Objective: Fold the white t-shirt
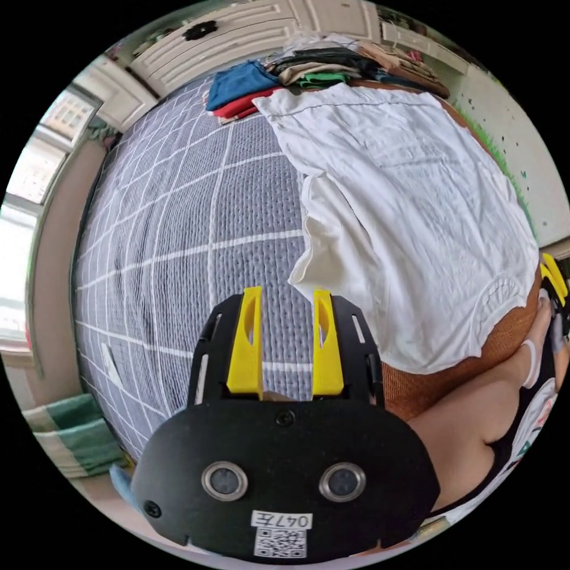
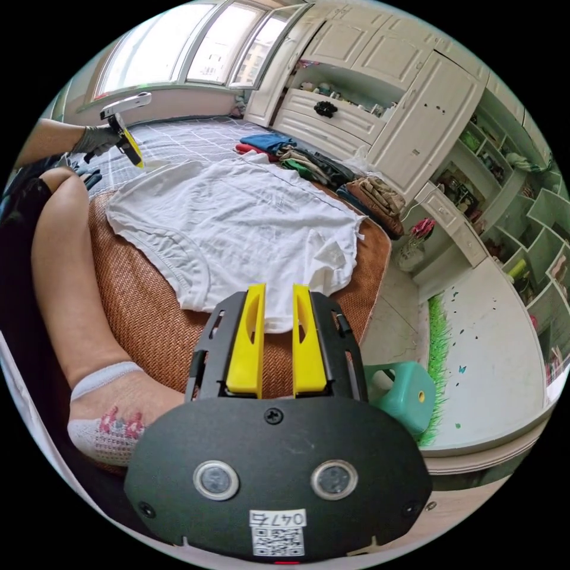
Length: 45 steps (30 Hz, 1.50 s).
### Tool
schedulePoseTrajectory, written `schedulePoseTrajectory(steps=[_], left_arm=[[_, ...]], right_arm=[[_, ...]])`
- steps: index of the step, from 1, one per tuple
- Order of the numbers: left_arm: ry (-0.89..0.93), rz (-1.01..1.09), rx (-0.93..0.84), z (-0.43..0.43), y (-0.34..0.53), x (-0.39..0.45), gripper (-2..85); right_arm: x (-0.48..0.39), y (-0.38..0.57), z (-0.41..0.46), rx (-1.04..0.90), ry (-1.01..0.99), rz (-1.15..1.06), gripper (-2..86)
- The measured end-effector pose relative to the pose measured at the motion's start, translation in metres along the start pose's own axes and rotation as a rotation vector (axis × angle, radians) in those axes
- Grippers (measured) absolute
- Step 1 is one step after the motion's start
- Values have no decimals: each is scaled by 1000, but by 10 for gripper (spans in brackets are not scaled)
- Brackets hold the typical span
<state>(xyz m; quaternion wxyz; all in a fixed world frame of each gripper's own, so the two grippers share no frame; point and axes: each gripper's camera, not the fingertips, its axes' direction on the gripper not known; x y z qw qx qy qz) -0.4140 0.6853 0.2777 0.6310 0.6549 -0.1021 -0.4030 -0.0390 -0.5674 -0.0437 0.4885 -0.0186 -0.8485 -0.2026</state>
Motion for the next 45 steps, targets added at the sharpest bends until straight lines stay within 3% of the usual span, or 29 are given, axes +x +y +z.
schedulePoseTrajectory(steps=[3,5,8,14,18,22,25,31,33,39,45], left_arm=[[49,63,-15,6,-26,15,94],[96,95,-67,12,-38,22,18],[114,60,-111,6,-42,26,0],[23,-302,-183,-29,5,-9,-3],[-8,-419,-399,-5,24,-17,53],[-53,-545,-294,-37,31,-8,50],[14,-451,-196,-58,20,18,48],[-66,-302,-377,-35,3,69,56],[-58,-320,-347,-40,7,73,53],[-68,-336,-395,-61,12,82,42],[-106,-356,-405,-88,27,91,27]], right_arm=[[3,3,9,-28,-25,3,26],[4,4,14,-41,-28,-5,23],[8,7,21,-51,-29,-7,18],[22,17,33,-52,-48,7,14],[34,24,41,-54,-68,10,18],[54,36,46,-44,-100,56,23],[76,46,47,-19,-123,126,27],[159,55,67,26,-141,358,35],[186,48,79,43,-176,387,36],[240,6,151,-58,-336,254,46],[274,0,205,-190,-372,210,22]])
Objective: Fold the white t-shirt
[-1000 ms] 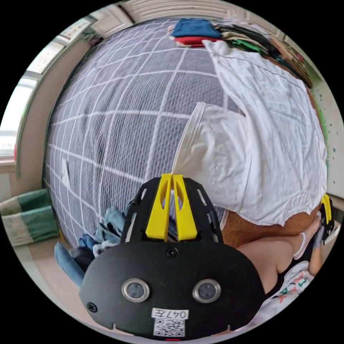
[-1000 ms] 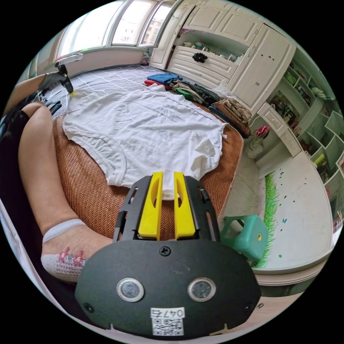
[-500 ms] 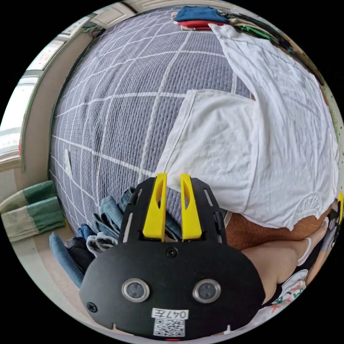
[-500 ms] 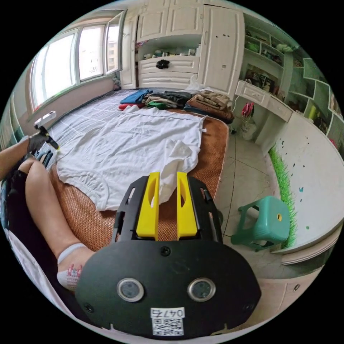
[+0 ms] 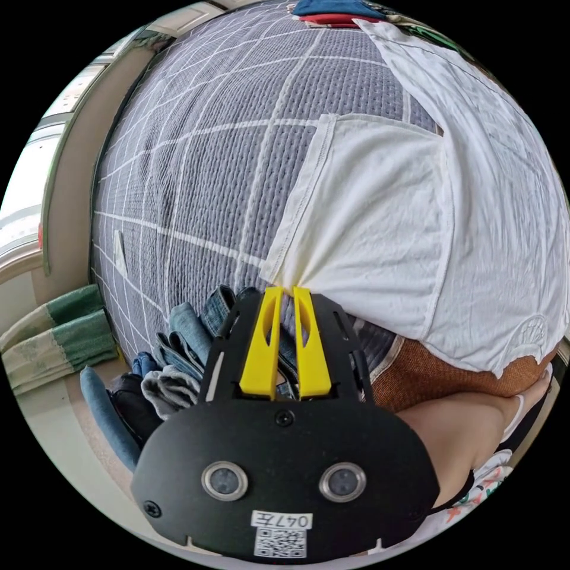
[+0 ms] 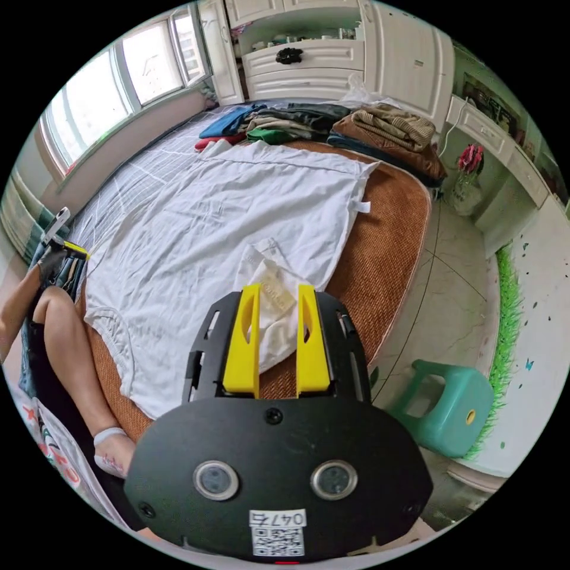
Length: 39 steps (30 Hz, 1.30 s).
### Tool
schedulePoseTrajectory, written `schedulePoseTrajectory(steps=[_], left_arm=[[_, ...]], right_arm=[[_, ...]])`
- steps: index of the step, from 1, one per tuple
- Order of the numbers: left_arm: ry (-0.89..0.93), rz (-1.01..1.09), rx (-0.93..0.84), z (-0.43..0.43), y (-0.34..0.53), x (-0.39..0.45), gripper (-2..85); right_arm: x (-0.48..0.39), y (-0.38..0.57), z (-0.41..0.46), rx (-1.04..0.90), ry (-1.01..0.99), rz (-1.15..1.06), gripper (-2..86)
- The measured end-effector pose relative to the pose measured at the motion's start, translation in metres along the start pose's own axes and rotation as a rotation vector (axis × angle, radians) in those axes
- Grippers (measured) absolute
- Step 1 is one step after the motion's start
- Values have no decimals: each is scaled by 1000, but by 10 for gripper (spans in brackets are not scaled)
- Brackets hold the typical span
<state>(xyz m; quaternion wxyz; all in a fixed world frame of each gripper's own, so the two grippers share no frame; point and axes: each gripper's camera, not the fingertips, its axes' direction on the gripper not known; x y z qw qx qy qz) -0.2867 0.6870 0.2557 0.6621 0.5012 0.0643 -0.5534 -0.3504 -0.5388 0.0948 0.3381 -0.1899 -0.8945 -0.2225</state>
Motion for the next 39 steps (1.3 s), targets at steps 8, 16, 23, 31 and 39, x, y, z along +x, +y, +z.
schedulePoseTrajectory(steps=[8,16,23,31,39], left_arm=[[120,69,295,-106,44,40,7],[185,318,276,-118,41,140,-5],[78,439,225,-86,51,173,-9],[204,389,233,-62,69,140,-9],[264,101,457,-57,114,61,-9]], right_arm=[[34,30,-45,130,-126,1,-4],[116,160,-106,185,-71,565,-8],[128,201,-77,-21,-125,736,-10],[103,173,-86,56,-36,769,15],[1,89,-76,-37,-153,193,-5]])
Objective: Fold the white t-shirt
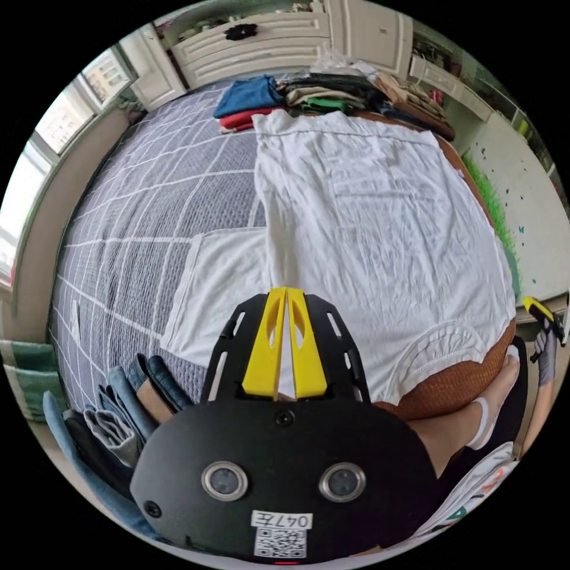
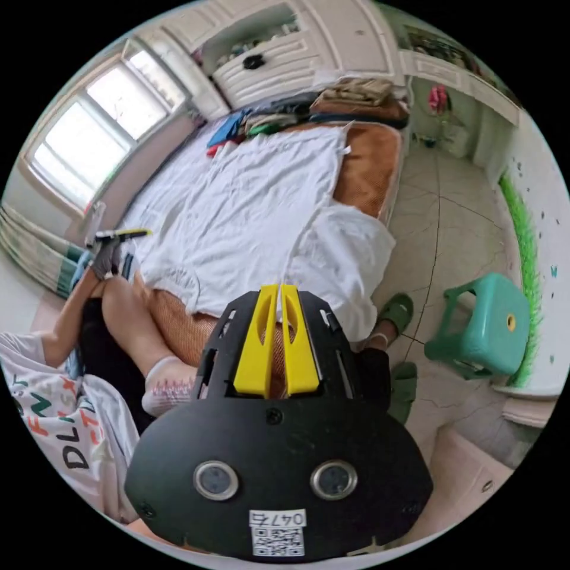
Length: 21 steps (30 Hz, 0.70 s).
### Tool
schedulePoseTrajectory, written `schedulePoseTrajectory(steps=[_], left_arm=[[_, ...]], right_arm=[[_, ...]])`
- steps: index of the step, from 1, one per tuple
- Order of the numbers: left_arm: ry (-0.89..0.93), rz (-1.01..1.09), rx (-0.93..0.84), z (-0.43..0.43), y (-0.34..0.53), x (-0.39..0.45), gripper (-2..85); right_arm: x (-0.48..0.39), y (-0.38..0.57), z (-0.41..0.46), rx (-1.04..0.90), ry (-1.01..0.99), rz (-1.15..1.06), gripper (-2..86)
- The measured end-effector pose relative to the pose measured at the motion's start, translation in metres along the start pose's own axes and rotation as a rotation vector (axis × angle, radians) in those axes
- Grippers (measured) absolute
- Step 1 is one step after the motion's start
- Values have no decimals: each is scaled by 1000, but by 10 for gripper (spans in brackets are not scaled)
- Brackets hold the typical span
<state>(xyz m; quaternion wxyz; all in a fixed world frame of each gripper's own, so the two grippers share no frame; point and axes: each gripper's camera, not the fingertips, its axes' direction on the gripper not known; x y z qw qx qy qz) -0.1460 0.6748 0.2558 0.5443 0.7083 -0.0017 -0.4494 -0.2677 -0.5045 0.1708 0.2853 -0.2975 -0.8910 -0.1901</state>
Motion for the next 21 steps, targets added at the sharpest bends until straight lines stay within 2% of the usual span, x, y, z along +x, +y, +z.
schedulePoseTrajectory(steps=[3,6,13,18,21], left_arm=[[62,-43,-28,14,14,-18,-9],[61,-44,-74,31,21,-23,-9],[73,-29,-222,85,37,-32,-9],[75,-32,-221,103,56,-40,-10],[64,-22,-218,113,68,-43,-10]], right_arm=[[-35,-8,18,-75,98,-95,-7],[-53,-16,43,-220,187,-89,-6],[-82,-20,46,-273,187,-38,-9],[-108,-22,41,-257,199,-25,-11],[-143,-22,18,-80,257,-77,-12]])
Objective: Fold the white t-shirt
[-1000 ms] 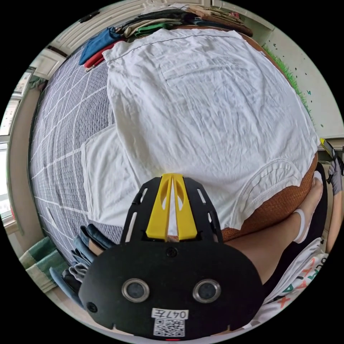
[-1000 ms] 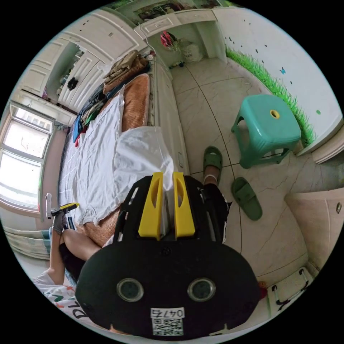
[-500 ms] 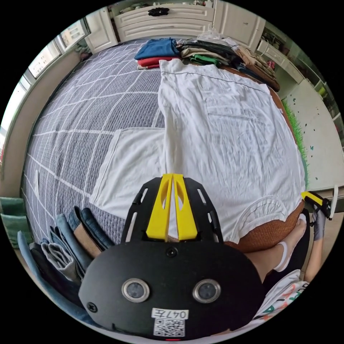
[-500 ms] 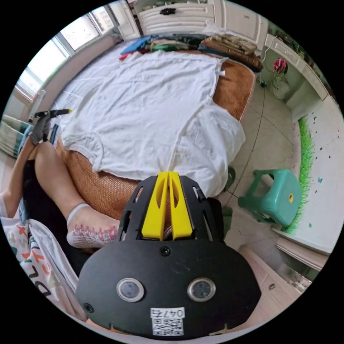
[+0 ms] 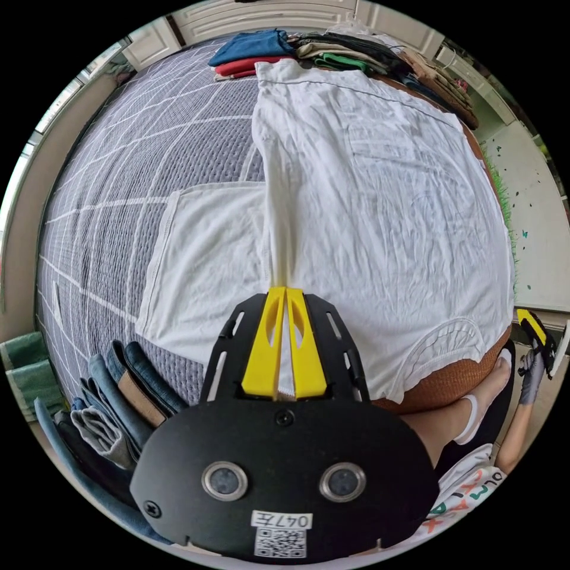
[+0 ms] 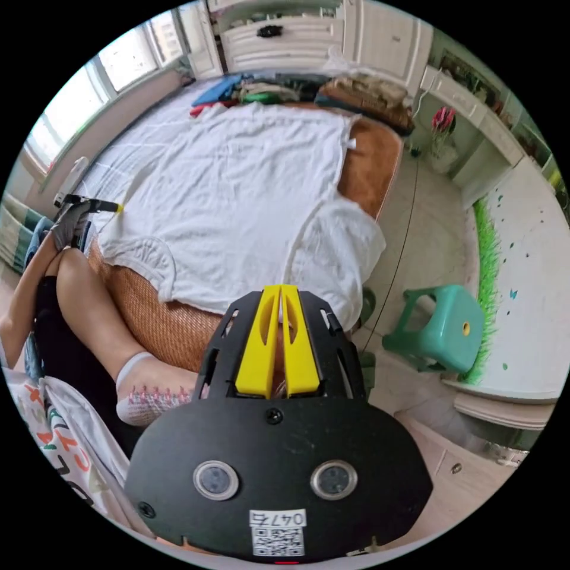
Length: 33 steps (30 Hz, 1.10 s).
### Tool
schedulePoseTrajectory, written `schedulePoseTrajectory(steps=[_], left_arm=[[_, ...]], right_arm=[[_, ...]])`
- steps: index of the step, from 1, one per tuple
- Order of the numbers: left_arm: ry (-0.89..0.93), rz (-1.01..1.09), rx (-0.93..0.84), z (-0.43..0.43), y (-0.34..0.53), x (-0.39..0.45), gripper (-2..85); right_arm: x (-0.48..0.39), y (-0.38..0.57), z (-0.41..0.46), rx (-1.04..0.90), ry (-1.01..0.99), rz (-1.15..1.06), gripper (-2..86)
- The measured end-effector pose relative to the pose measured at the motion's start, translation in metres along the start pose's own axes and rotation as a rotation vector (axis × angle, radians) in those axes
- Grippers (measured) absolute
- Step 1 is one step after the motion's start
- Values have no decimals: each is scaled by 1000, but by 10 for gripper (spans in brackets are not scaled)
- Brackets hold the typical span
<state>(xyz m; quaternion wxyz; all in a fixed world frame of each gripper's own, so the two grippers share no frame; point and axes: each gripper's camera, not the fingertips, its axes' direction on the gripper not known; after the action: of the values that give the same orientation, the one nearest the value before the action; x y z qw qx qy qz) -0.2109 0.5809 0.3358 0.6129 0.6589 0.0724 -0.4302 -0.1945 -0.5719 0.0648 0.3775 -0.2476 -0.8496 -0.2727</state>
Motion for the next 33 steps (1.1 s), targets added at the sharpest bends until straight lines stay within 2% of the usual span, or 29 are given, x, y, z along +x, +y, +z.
schedulePoseTrajectory(steps=[4,9,12,18,24,26,28,30,33], left_arm=[[8,-10,-6,21,13,-10,-10],[29,-20,-7,47,32,-25,-10],[35,-26,-11,64,44,-33,-10],[24,-23,-13,95,71,-46,-10],[61,-41,-10,120,104,-69,-10],[179,-103,37,118,121,-92,-9],[360,-317,253,93,164,-145,-8],[378,-517,385,79,205,-190,-6],[307,-745,346,88,257,-252,8]], right_arm=[[-58,5,-18,178,4,-86,-11],[-128,14,6,130,115,-205,-8],[-146,14,3,177,219,-216,-7],[-148,3,13,57,39,-164,-11],[-170,-5,23,-10,60,-198,-11],[-178,-6,23,-9,76,-213,-11],[-185,-5,23,-3,85,-221,-11],[-190,-5,24,0,88,-224,-11],[-197,-6,26,8,95,-230,-11]])
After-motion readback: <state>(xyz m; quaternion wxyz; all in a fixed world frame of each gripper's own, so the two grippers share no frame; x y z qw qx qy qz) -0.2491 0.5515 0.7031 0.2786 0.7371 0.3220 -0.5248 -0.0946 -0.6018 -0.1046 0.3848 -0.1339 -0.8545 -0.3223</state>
